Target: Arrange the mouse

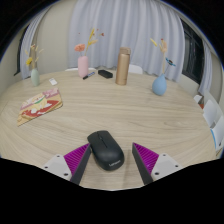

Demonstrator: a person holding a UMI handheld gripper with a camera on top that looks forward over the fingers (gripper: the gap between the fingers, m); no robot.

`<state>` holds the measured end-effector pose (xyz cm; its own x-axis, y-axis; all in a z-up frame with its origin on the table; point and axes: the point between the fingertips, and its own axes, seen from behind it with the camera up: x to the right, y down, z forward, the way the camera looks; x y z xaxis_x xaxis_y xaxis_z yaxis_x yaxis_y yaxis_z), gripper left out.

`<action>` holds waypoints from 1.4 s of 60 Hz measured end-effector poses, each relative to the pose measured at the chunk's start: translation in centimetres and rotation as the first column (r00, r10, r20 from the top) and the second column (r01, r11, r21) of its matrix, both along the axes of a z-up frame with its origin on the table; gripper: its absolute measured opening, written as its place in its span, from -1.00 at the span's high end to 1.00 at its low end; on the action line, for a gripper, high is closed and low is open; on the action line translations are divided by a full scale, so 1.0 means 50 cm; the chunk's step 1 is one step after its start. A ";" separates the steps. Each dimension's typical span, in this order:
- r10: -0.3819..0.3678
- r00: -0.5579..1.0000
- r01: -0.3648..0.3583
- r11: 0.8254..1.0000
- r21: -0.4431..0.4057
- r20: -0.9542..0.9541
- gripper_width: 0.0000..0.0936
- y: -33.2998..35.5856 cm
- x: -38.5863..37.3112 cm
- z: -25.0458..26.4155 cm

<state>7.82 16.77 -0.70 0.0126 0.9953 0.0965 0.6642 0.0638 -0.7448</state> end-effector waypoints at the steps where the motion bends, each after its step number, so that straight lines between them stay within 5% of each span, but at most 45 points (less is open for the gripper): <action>1: -0.001 1.000 0.001 1.000 0.000 -0.001 -0.83 0.000 -0.005 -0.001; 25: -0.032 0.999 0.032 0.999 -0.013 -0.005 -0.76 0.017 -0.078 -0.005; 28: -0.039 0.999 0.040 0.999 -0.036 0.005 -0.60 0.009 -0.076 -0.010; 31: -0.029 0.999 0.031 0.997 -0.072 0.022 -0.05 -0.011 -0.073 -0.016; 44: -0.087 0.995 0.089 0.995 -0.034 0.045 0.24 -0.003 -0.068 -0.007; 57: -0.108 0.994 0.105 0.991 -0.079 -0.030 0.25 -0.096 -0.145 0.135; 68: -0.025 0.993 0.008 0.988 -0.151 -0.112 0.25 -0.326 -0.283 0.256; 76: 0.043 0.992 -0.062 0.984 -0.167 -0.115 0.26 -0.512 -0.355 0.232; 84: 0.044 0.999 -0.047 0.984 -0.175 -0.024 0.26 -0.611 -0.377 0.113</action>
<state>-11.02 -13.79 4.93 -0.0330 0.9963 -0.0790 0.6485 -0.0388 -0.7602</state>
